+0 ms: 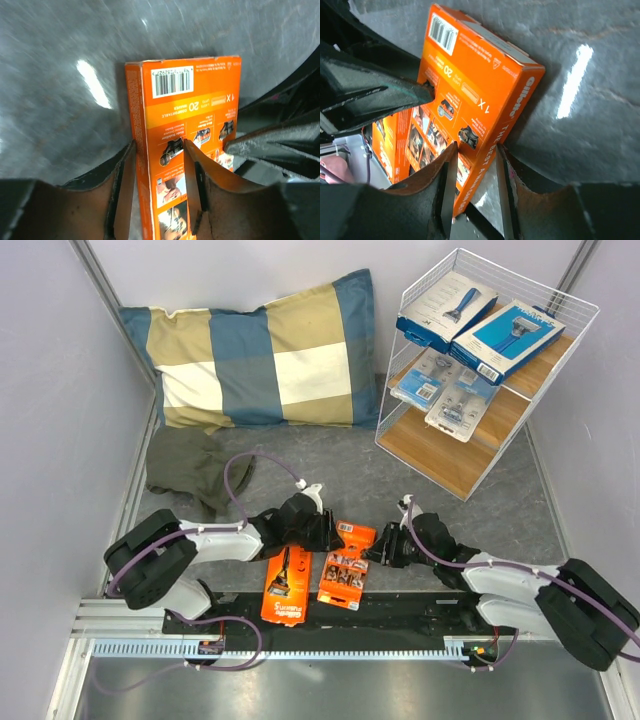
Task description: Place and organize the shaving razors onto the shelf
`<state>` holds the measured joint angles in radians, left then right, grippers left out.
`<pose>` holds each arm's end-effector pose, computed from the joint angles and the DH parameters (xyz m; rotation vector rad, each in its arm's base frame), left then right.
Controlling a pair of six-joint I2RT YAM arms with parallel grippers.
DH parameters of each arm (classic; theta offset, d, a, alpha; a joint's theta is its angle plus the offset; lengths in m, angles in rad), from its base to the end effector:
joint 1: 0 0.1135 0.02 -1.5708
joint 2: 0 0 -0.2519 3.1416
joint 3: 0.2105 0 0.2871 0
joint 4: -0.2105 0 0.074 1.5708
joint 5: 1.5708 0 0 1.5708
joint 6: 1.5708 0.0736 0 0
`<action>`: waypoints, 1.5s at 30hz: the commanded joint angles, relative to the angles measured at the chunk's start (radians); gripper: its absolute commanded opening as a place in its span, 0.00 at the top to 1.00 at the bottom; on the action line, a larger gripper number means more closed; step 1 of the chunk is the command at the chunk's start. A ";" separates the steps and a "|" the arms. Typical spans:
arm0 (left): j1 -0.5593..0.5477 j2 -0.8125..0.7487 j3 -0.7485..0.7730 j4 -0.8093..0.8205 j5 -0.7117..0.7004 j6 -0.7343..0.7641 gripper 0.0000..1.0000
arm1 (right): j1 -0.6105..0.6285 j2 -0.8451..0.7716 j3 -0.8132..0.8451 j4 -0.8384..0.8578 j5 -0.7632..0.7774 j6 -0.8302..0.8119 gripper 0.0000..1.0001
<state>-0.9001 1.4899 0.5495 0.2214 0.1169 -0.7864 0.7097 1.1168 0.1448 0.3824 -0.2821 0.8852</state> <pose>0.1948 -0.2594 0.0763 0.2079 2.4874 -0.9425 0.1669 0.1704 0.0613 0.0289 2.4004 1.1524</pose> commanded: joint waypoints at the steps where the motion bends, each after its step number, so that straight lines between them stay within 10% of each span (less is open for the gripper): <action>1: -0.091 -0.074 0.020 0.128 0.188 -0.109 0.55 | 0.013 -0.100 0.076 0.046 -0.026 0.014 0.57; 18: -0.250 -0.135 -0.029 0.036 0.072 -0.175 0.57 | 0.019 -0.257 0.006 -0.042 -0.097 0.074 0.60; 28: -0.347 -0.126 -0.089 0.041 -0.051 -0.284 0.30 | 0.019 -0.449 -0.014 -0.292 -0.071 0.035 0.60; 45: -0.525 0.017 -0.152 0.156 -0.253 -0.545 0.23 | 0.020 -0.508 -0.019 -0.438 -0.065 -0.008 0.61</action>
<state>-1.3712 1.4673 0.4458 0.3237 -0.0868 -1.1755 0.7177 0.6258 0.1223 0.0120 -0.2890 0.8856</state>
